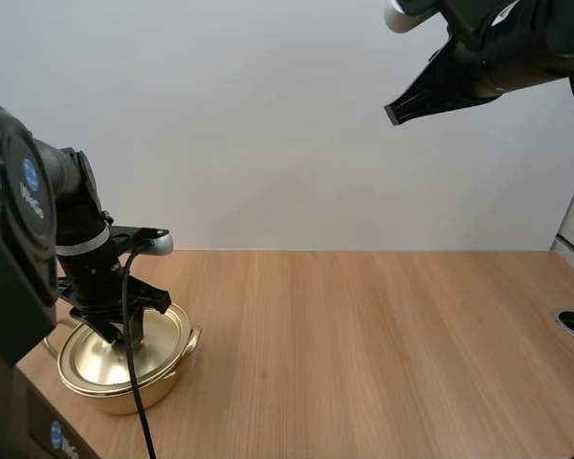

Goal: Open the pot, put the car inside, and close it

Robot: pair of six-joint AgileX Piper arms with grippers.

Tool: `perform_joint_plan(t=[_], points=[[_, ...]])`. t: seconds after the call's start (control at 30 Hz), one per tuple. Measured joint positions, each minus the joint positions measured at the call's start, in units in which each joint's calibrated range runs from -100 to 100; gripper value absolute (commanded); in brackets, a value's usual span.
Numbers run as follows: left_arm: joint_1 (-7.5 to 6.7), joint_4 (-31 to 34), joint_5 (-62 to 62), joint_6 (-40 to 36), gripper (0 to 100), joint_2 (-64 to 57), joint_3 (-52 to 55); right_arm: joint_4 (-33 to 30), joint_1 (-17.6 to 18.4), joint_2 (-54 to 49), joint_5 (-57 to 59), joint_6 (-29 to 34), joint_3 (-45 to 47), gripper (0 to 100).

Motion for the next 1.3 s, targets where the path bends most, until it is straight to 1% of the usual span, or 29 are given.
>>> perform_joint_plan(t=[0.03, 0.2, 0.27, 0.33, 0.4, 0.53, 0.67, 0.77, 0.87, 0.93, 1.1, 1.2, 1.3], points=[[0.00, 0.00, 0.00, 0.26, 90, -0.15, 0.00, 0.00, 0.00, 0.00, 0.00, 0.00, 0.00, 0], [0.00, 0.23, 0.00, 0.59, 90, -0.55, -0.40, 0.00, 0.00, 0.00, 0.00, 0.00, 0.00, 0], [0.00, 0.47, 0.00, 0.74, 90, -2.53, -2.26, 0.00, 0.00, 0.00, 0.16, 0.00, 0.00, 0], [0.00, -1.54, -0.91, 0.85, 90, -7.38, -3.38, 0.00, 0.00, 0.00, 0.43, 0.00, 0.00, 0], [0.00, -4.45, -4.02, 0.85, 90, -10.90, -3.38, 0.00, 0.00, 0.00, 2.10, 0.00, 0.00, 0], [-0.06, -11.20, -14.62, 2.52, 90, -18.57, -3.38, 0.00, 0.00, 0.00, 4.15, 0.00, 0.00, 0], [-0.06, -17.84, -25.02, 7.88, 90, -26.52, -3.38, 0.35, 0.00, 0.00, 4.40, 0.00, 0.00, 0], [-0.06, -23.25, -29.28, 11.22, 90, -32.11, -3.38, 2.88, 0.00, 0.00, 4.40, -0.41, 0.00, 0], [-0.06, -28.25, -29.51, 11.87, 90, -37.76, -3.38, 5.95, 0.00, 0.00, 5.04, -1.27, 0.00, 0], [-0.06, -31.49, -26.93, 11.38, 90, -41.95, -3.38, 8.79, 0.00, 0.00, 6.23, -2.73, 0.00, 0], [-0.06, -40.14, -20.75, 6.14, 90, -51.84, -3.02, 16.33, 0.00, -0.35, 8.74, -6.72, 0.00, 0], [-0.06, -45.45, -20.68, 3.01, 90, -57.45, -2.08, 19.28, 0.00, -1.44, 8.74, -8.04, 0.00, 0], [-0.06, -49.36, -22.87, 2.15, 90, -63.43, -0.56, 20.76, 0.00, -3.13, 9.27, -8.63, 0.11, 0]])
